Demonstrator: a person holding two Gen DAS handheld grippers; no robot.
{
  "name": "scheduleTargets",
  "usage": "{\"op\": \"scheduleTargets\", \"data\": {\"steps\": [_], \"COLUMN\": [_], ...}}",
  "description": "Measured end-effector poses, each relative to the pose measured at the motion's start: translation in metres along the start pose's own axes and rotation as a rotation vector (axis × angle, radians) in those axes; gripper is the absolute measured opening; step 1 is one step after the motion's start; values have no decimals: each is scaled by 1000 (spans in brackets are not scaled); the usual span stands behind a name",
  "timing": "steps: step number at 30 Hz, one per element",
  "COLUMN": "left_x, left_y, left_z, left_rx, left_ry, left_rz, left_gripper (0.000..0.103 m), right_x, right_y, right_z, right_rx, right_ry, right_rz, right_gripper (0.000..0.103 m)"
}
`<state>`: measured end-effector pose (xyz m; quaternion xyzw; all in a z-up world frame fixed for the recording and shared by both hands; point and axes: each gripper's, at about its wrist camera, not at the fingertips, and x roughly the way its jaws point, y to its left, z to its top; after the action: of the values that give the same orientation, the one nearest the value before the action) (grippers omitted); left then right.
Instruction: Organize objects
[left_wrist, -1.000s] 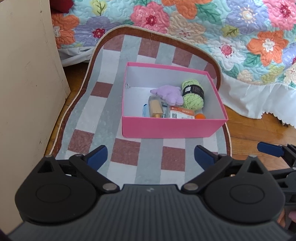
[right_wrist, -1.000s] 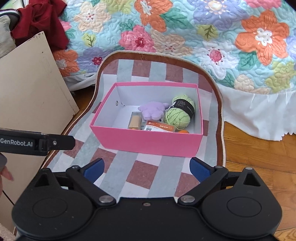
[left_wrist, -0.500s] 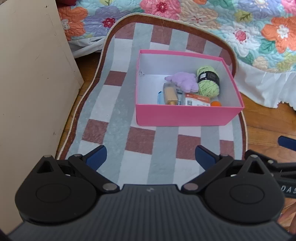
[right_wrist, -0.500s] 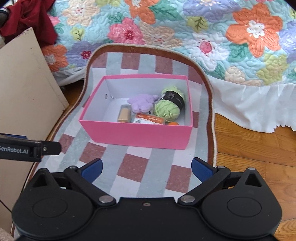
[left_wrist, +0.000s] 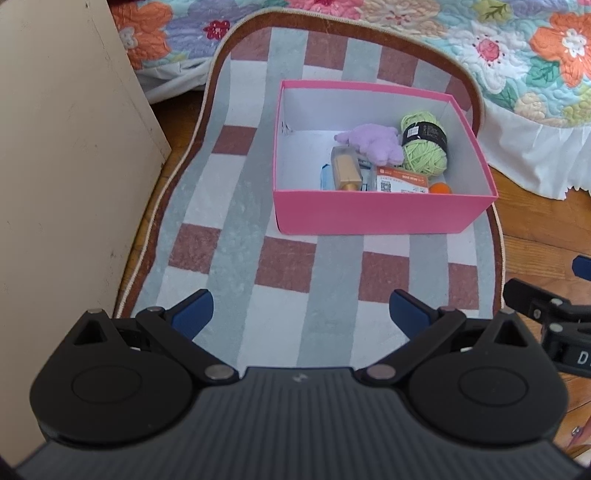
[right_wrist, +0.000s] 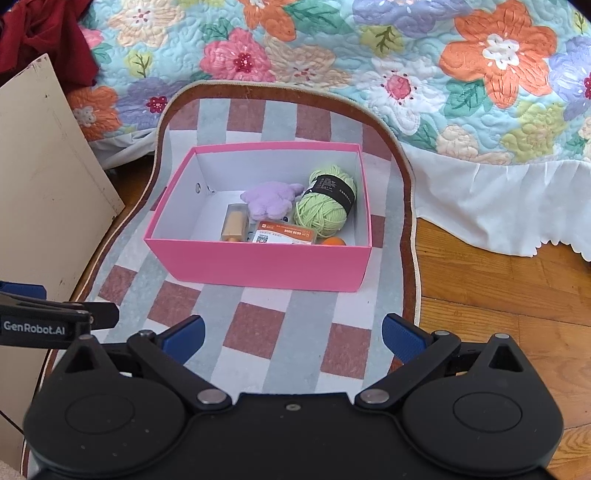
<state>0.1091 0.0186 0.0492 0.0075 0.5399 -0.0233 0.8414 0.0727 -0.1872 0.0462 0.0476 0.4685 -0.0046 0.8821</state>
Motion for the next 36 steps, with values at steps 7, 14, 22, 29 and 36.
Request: {"op": "scheduleTargets", "data": {"steps": [7,14,22,29,36], "left_x": [1,-7,-2,3,5], "left_y": [-1,-2,-5,-6,-4], "left_z": [0,1,0,0,0], "left_rx": [16,29,23,38,32], "left_ry": [16,7,36,48,52], "left_rz": [27,22,32,54,54], "left_gripper": [103,103,103,103,103], "right_x": [1,0,1,4,4], "right_y": [-2,-2,-3,0,1], "right_z": [-1,-1,-4,-6,-7], "right_rx": [1,-4,8,-16,-28], "right_ry": [9,17,22,25,25], "right_rz": [-14,-19,-19,-40,-42], "right_gripper": [103,103,103,103,103]}}
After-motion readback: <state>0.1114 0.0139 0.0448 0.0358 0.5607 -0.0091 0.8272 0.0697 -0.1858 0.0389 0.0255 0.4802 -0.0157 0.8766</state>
